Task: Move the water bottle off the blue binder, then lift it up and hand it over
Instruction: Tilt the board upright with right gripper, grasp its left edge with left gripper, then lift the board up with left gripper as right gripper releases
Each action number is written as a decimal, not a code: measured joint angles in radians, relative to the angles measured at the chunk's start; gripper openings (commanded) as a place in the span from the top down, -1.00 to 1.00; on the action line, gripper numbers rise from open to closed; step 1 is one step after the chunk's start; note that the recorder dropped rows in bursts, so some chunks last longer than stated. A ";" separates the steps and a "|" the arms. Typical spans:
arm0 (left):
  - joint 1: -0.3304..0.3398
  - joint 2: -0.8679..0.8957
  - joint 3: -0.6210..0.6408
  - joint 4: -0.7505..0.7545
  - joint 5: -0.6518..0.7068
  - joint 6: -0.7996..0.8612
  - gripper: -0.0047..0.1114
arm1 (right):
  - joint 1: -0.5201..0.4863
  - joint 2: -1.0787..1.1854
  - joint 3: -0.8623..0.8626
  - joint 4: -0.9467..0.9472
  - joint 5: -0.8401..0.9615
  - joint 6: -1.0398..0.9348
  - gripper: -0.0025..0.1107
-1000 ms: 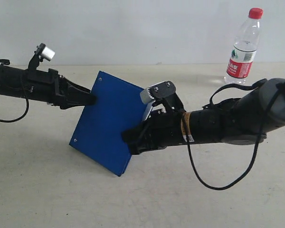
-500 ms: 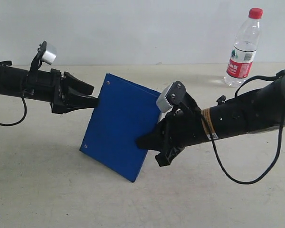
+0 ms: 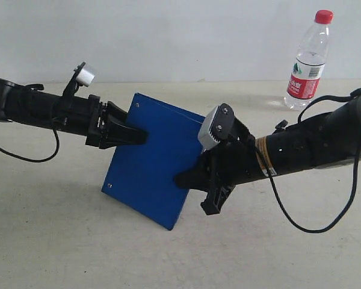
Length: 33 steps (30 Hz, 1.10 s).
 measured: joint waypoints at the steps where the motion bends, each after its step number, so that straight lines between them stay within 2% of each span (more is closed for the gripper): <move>1: -0.004 0.000 -0.005 0.010 0.000 -0.014 -0.06 | 0.000 0.000 -0.004 0.000 0.004 -0.006 0.96; 5: -0.009 0.002 -0.014 0.038 0.013 -0.043 0.14 | 0.000 0.000 -0.018 -0.006 0.011 -0.028 0.96; 8: -0.010 0.016 -0.025 0.034 0.032 -0.050 0.51 | 0.000 0.000 -0.021 0.009 0.026 -0.042 0.96; 10: -0.010 0.031 -0.039 0.029 0.044 -0.052 0.85 | 0.000 0.000 -0.021 0.024 0.033 -0.049 0.95; 11: -0.010 0.040 -0.047 0.025 0.046 -0.055 0.84 | 0.000 0.000 -0.021 0.038 0.042 -0.049 0.93; 14: -0.010 0.056 -0.069 0.022 0.048 -0.082 0.84 | 0.006 0.002 -0.021 0.073 0.080 -0.051 0.69; 19: -0.010 0.054 -0.080 0.007 0.023 -0.115 0.84 | 0.008 0.002 -0.025 0.114 0.157 -0.083 -0.08; 22: -0.017 0.014 -0.080 -0.004 -0.031 -0.129 0.84 | 0.006 0.004 -0.025 0.136 0.288 -0.094 -0.22; 27: -0.017 -0.108 -0.074 0.000 -0.197 -0.133 0.84 | -0.001 -0.021 -0.025 0.216 0.437 -0.024 -0.21; 28: -0.017 -0.148 -0.054 0.002 -0.250 -0.141 0.84 | -0.001 -0.059 -0.025 0.219 0.553 0.049 -0.20; 29: -0.017 -0.164 -0.043 0.002 -0.264 -0.146 0.84 | -0.001 -0.083 -0.025 0.220 0.613 0.079 -0.08; 30: -0.017 -0.204 -0.007 0.009 -0.285 -0.154 0.84 | -0.001 -0.138 -0.025 0.220 0.778 0.134 0.07; 31: -0.017 -0.222 0.011 0.014 -0.289 -0.159 0.84 | -0.001 -0.163 -0.025 0.220 0.855 0.146 0.54; 32: -0.019 -0.272 0.067 0.031 -0.292 -0.173 0.84 | -0.001 -0.233 -0.025 0.223 0.962 0.164 0.78; 33: -0.022 -0.295 0.093 0.033 -0.300 -0.173 0.84 | -0.001 -0.265 -0.025 0.223 0.984 0.166 0.93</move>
